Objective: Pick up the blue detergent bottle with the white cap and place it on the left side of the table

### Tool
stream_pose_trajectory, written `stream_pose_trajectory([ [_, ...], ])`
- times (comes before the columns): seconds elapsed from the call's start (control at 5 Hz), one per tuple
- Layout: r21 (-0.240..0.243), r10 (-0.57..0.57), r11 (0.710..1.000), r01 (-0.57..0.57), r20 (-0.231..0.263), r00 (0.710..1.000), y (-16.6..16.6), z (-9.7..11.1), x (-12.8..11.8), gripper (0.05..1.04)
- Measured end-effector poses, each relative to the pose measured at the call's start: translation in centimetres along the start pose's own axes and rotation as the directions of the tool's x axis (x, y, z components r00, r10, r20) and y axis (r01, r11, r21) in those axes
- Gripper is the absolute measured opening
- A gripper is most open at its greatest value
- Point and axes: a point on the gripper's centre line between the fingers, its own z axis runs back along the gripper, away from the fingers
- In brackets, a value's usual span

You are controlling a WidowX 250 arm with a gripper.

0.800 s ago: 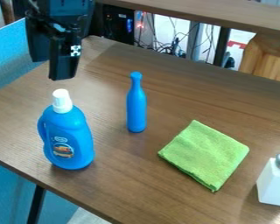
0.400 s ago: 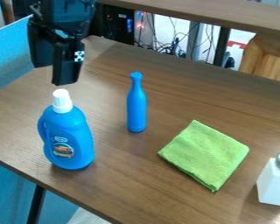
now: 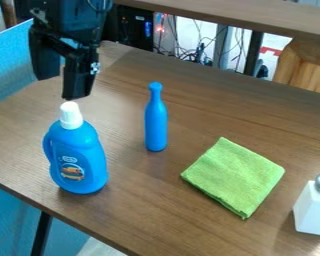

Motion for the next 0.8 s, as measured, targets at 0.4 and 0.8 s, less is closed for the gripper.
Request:
stream_pose_trajectory([
  [0.4, -0.005, 0.040, 0.999, -0.040, -0.032, 0.999, 0.0, -1.7, 0.4, 1.001],
  [0.8, -0.006, 0.048, 0.999, -0.048, -0.059, 0.997, -0.1, -3.2, 0.5, 1.001],
])
